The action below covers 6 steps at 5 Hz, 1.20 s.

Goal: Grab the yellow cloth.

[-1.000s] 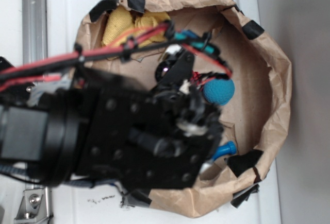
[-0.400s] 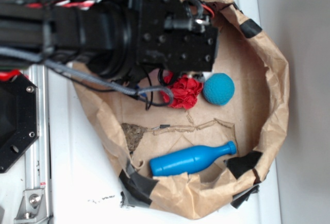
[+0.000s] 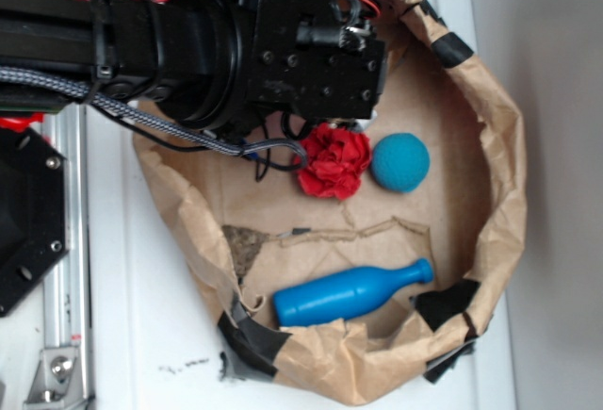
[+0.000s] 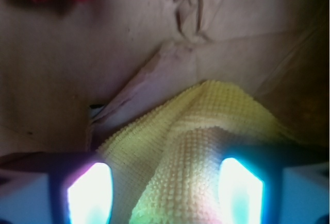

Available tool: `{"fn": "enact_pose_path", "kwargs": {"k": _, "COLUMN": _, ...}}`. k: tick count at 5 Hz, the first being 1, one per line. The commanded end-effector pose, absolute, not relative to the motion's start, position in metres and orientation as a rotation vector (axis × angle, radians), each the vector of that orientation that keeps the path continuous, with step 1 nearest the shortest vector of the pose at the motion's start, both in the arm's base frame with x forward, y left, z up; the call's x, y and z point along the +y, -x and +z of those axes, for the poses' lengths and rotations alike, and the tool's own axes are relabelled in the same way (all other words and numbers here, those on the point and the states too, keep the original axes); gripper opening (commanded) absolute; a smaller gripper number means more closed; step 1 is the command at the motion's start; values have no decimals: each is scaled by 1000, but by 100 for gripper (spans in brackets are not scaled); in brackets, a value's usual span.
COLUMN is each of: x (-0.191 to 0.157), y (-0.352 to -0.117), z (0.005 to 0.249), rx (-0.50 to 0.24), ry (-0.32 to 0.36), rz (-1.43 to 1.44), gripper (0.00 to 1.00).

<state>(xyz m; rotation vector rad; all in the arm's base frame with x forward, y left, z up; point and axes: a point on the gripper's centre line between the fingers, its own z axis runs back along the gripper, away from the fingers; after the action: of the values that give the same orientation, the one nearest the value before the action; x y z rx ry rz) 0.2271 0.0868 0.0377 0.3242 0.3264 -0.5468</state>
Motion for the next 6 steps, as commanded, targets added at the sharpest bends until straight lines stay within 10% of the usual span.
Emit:
{"fn": "enact_pose_path", "kwargs": {"k": 1, "x": 91, "y": -224, "z": 49, "rx": 292, "ry": -353, "rz": -504, "gripper": 0}}
{"fn": "enact_pose_path", "kwargs": {"k": 4, "x": 89, "y": -225, "z": 53, "rx": 290, "ry": -342, "rz": -507, "gripper": 0}}
{"fn": "enact_pose_path", "kwargs": {"k": 6, "x": 14, "y": -259, "z": 161, "rx": -193, "ry": -88, "rz": -90, "gripper": 0}}
